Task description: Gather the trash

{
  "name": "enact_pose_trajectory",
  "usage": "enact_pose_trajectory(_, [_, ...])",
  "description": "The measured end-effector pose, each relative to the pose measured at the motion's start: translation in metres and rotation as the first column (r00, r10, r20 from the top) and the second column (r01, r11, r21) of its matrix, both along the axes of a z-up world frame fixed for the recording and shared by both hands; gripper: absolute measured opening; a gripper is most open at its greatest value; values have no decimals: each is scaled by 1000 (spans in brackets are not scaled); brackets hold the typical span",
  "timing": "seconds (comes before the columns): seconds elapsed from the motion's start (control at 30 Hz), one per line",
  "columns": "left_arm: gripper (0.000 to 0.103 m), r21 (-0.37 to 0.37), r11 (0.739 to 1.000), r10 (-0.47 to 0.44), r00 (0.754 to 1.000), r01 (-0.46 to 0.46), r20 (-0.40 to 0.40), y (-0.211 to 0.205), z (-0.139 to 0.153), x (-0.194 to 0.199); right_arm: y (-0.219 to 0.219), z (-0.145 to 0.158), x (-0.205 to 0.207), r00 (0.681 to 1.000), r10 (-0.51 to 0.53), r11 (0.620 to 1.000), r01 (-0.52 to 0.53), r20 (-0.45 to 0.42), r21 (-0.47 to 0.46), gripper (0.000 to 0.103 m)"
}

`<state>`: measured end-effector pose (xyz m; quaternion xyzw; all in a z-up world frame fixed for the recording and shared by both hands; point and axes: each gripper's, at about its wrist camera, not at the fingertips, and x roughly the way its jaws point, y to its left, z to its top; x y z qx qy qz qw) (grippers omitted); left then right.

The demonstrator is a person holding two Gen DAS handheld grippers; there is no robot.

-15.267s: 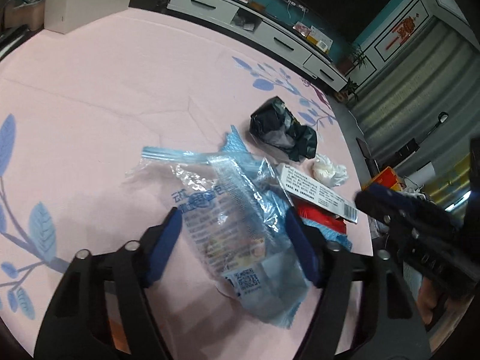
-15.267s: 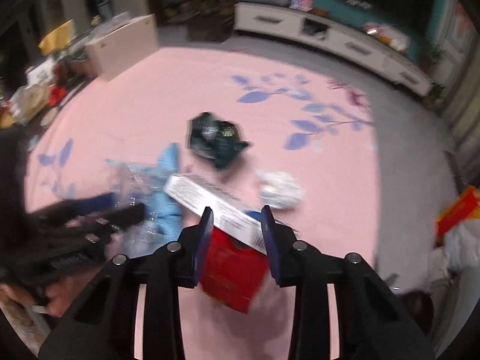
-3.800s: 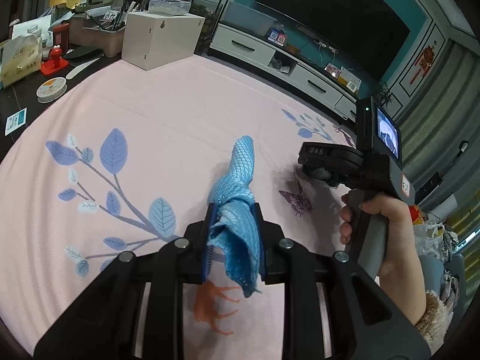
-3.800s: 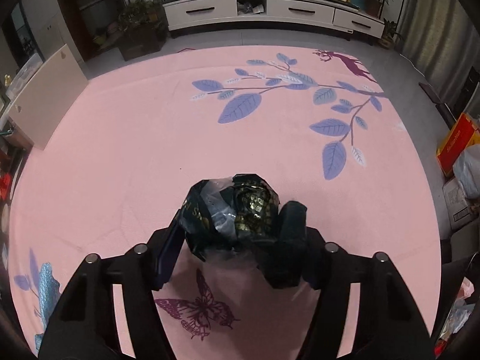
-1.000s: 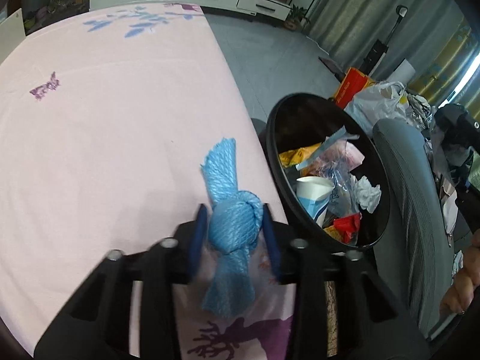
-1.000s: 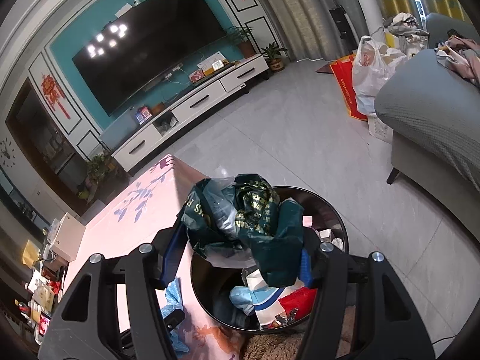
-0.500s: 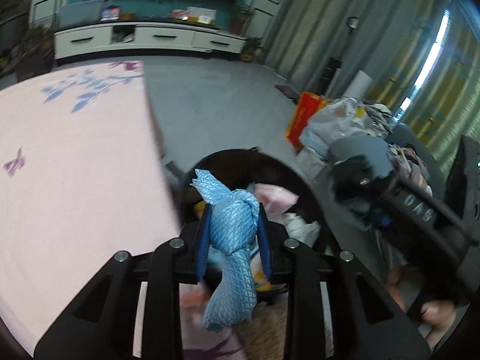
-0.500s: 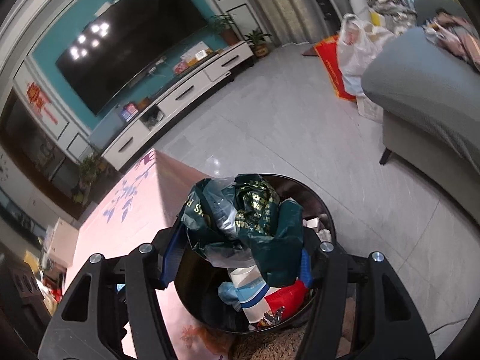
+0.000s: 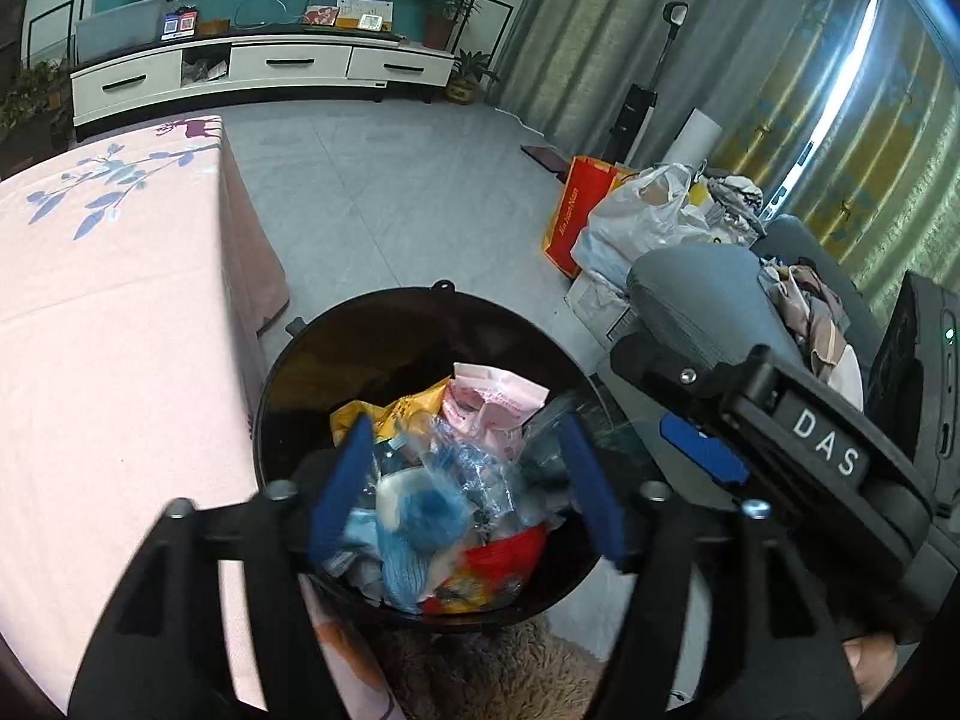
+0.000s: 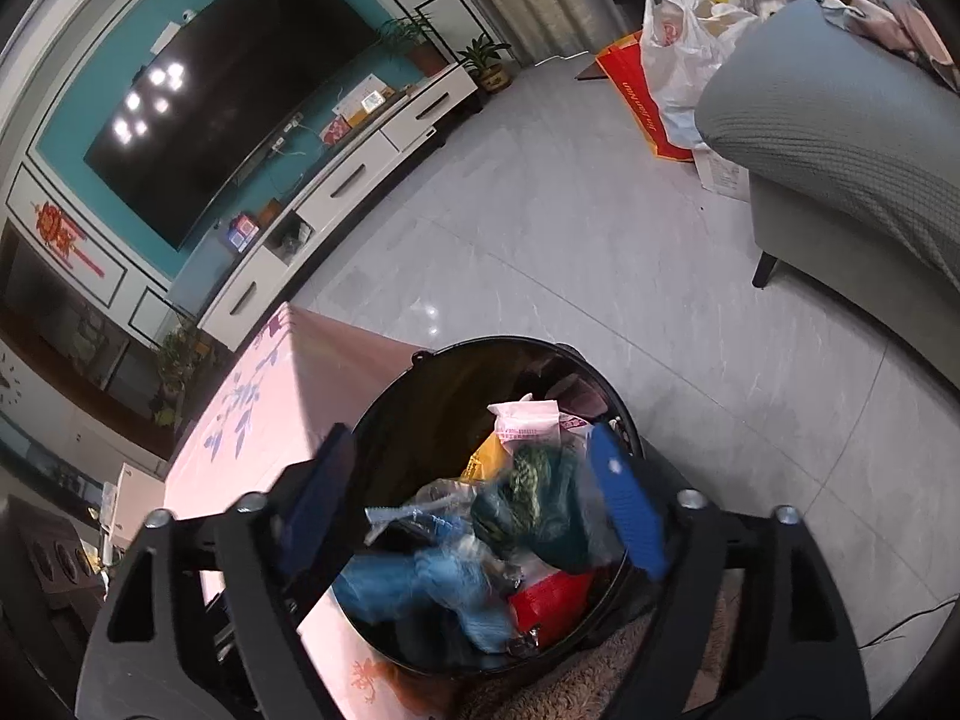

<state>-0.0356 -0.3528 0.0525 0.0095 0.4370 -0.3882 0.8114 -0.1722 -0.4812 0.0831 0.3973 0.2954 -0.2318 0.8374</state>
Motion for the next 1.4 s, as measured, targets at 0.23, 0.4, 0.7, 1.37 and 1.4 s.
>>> enact_pose_trajectory(0.23, [100,-2,1000,-29,997,29,64,8,19,-15,0,13,-15,997,-79,995,78,-8,-63,99])
enact_pose_trajectory(0.4, [100,8,1000,-3,992,2,123,22,40,-26,3,26,-25,994,-111,986,110,6,-124,100])
enact_pose_trajectory(0.7, [100,-5,997,77,990,-77,118,46,55,-27,8,31,-24,994,-111,979,105,-22,-175,100])
enact_pose_trajectory(1.37, [100,-11,994,105,991,-105,86,63,41,-21,17,32,-11,992,-94,970,74,-79,-233,100])
enact_pose_trajectory(1.4, [100,-10,995,101,991,-101,85,63,41,-21,17,32,-11,992,-94,969,74,-79,-234,100])
